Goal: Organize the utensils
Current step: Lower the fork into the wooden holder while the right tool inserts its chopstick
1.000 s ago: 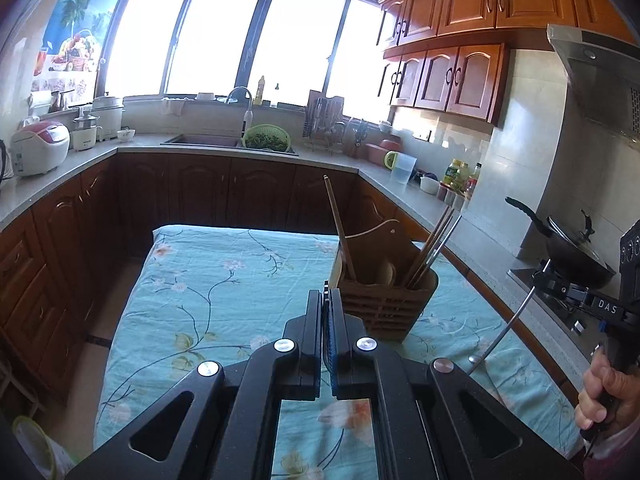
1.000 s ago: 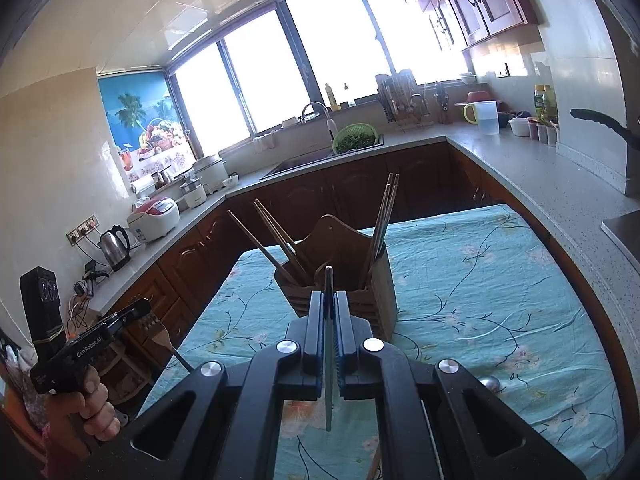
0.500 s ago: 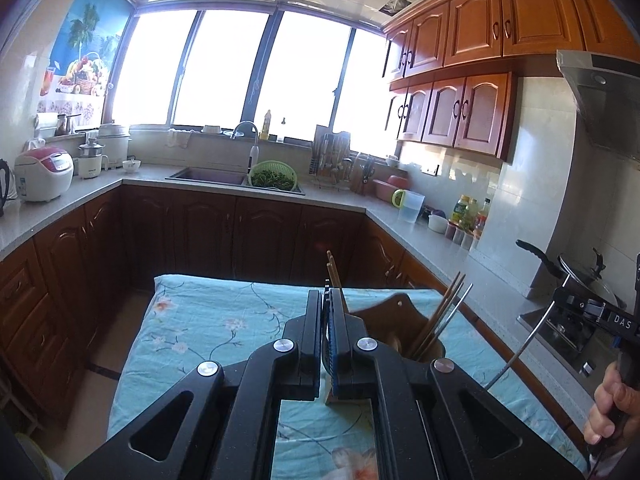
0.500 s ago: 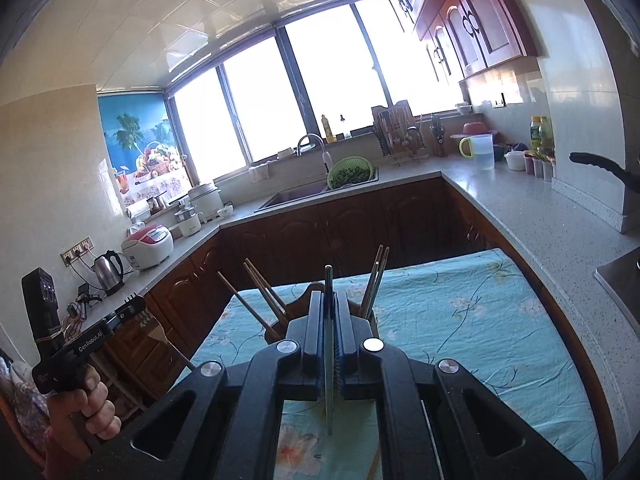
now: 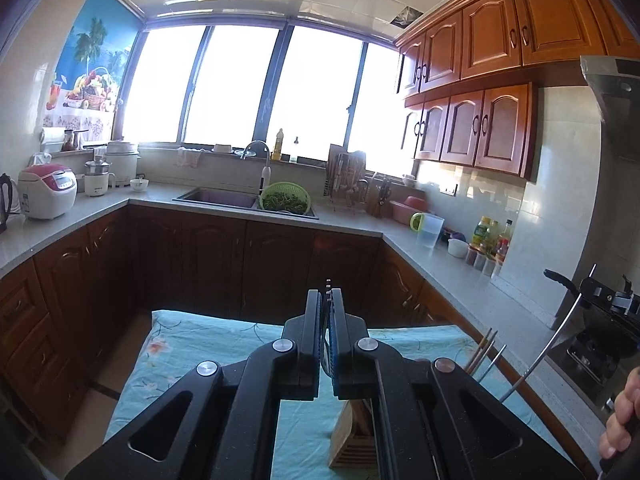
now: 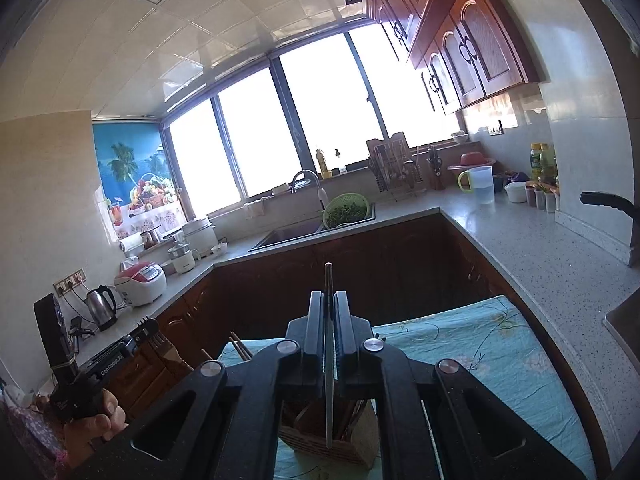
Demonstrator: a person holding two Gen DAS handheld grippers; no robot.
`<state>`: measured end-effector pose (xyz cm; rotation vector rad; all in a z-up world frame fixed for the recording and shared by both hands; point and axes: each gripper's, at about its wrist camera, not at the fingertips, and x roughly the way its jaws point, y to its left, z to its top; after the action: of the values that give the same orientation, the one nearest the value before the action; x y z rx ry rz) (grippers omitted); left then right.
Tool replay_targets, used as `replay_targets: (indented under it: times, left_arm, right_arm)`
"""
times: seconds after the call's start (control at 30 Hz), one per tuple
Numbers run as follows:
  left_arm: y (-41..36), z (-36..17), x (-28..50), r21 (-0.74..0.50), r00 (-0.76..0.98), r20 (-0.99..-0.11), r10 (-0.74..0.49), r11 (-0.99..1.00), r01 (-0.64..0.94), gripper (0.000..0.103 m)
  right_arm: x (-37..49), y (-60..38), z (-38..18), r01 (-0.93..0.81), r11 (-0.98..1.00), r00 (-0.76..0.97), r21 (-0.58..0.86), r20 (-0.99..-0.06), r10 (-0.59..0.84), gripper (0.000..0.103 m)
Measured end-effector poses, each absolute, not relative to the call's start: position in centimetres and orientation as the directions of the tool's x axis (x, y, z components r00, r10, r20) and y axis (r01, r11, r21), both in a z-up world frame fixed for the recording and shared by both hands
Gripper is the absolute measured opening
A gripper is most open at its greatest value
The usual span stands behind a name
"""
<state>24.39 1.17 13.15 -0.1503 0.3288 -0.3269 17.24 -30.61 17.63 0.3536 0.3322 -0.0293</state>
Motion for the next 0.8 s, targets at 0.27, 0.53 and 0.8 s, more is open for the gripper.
replay_targets:
  times: [0.27,0.53,0.8]
  left_arm:
    - [-2.8,9.4,27.6,-0.158,0.886,-0.326,-0.33,0.943,0.293,0.002]
    - [-5.8,6.1,28.7,-0.086,0.854,-0.389,-0.345,0.937,0.34,0.002]
    - [-6.7,5.2,29.2,-0.053,0.821,-0.444,-0.359,0.925,0.376,0.003]
  right_arm:
    - [20.0,-30.5,13.5,0.107,0.937,0.929,0.333,-0.369,0.025,0.005]
    - [21.1,-30.7,9.0,0.129,0.918,0.895,0.374,-0.444,0.055,0.005]
    - [21.6,-30.5,6.8,0.141,0.912,0.871,0.385,-0.486,0.07,0.005]
